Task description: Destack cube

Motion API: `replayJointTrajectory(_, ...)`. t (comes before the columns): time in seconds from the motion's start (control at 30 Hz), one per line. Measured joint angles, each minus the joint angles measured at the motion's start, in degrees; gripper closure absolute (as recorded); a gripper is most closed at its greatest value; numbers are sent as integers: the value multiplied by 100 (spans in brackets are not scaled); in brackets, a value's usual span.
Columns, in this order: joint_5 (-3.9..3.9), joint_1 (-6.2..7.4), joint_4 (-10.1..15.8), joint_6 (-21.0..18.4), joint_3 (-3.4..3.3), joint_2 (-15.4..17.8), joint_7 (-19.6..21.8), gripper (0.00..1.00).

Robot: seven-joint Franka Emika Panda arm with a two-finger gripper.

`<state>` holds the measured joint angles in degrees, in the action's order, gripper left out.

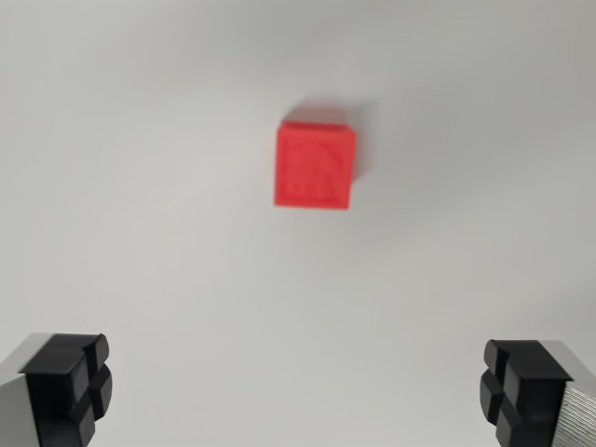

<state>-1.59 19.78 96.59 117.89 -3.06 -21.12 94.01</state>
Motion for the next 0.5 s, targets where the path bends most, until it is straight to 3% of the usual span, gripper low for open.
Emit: replayJointTrajectory(0.5, 5, 0, -214, -330, -3, 116, 5, 0)
